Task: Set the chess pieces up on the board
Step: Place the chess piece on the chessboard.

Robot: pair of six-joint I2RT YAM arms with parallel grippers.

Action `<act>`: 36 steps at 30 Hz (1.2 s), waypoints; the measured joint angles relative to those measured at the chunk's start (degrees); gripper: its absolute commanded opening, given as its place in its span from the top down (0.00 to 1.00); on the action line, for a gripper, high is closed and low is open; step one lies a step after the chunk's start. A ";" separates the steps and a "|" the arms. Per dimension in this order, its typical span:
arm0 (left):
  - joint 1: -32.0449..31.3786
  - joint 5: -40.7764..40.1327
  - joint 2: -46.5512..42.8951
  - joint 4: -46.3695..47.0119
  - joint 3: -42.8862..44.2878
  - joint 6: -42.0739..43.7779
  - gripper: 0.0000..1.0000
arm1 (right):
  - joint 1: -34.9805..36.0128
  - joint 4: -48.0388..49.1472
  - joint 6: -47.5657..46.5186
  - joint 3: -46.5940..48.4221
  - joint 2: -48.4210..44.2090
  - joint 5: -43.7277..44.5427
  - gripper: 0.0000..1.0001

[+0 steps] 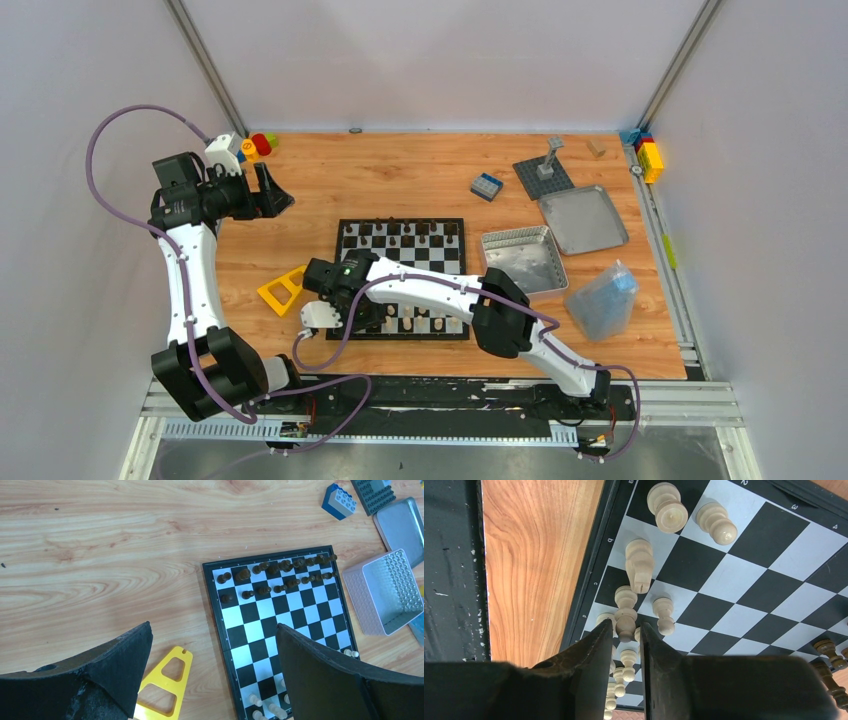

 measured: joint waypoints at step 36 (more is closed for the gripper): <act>0.00 1.66 -0.26 -1.86 -0.02 1.73 0.00 | -10.82 10.01 10.10 -10.82 -22.32 -6.86 0.60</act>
